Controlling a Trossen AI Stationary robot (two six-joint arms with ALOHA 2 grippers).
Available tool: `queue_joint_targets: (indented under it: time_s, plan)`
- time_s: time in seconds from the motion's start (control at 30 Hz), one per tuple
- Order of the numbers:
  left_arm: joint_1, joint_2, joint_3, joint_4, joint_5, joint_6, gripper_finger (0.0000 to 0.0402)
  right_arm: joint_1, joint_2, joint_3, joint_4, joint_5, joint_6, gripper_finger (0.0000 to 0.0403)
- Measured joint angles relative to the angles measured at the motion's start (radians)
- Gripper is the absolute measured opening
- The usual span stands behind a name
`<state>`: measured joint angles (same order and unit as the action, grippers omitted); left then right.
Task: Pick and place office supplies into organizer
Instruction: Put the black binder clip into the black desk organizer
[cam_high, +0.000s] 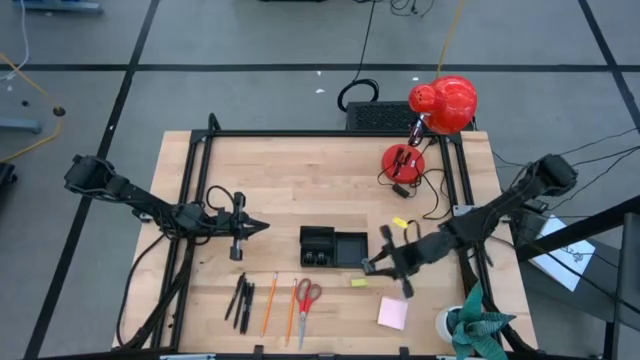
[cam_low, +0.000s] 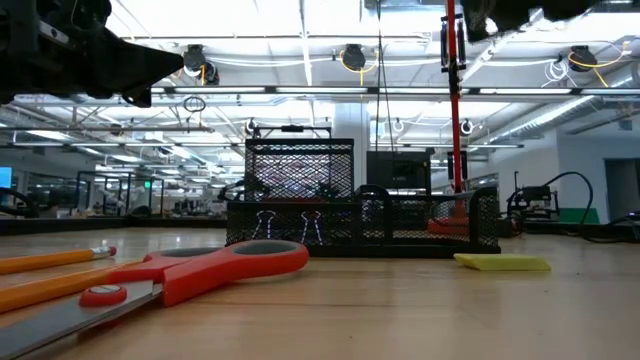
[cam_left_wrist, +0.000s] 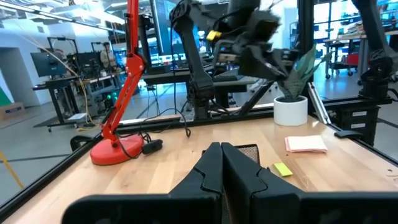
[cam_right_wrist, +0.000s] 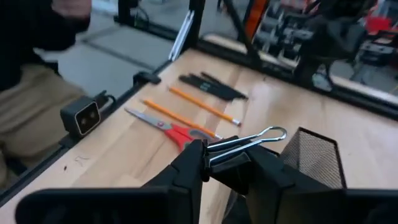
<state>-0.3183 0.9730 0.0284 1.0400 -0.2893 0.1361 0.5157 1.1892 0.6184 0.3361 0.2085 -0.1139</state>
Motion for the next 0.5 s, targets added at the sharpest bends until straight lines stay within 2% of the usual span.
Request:
queue_joint_targets:
  time_s: [0.1, 0.2, 0.37, 0.5]
  plan:
    - [0.000, 0.000, 0.000, -0.017, 0.000, 0.020, 0.0006, -0.009, -0.072, -0.134, 0.169, 0.007, 0.008, 0.0077]
    - [0.000, 0.000, 0.000, -0.028, -0.013, 0.022, 0.0006, -0.010, -0.119, -0.232, 0.279, 0.078, 0.020, 0.0083]
    - [0.000, 0.000, 0.000, -0.029, -0.052, 0.018, 0.0006, -0.010, -0.147, -0.385, 0.453, 0.207, 0.042, 0.0079]
    - [0.000, 0.000, 0.000, -0.028, -0.053, 0.018, 0.0006, -0.010, -0.145, -0.464, 0.574, 0.214, 0.050, 0.0079]
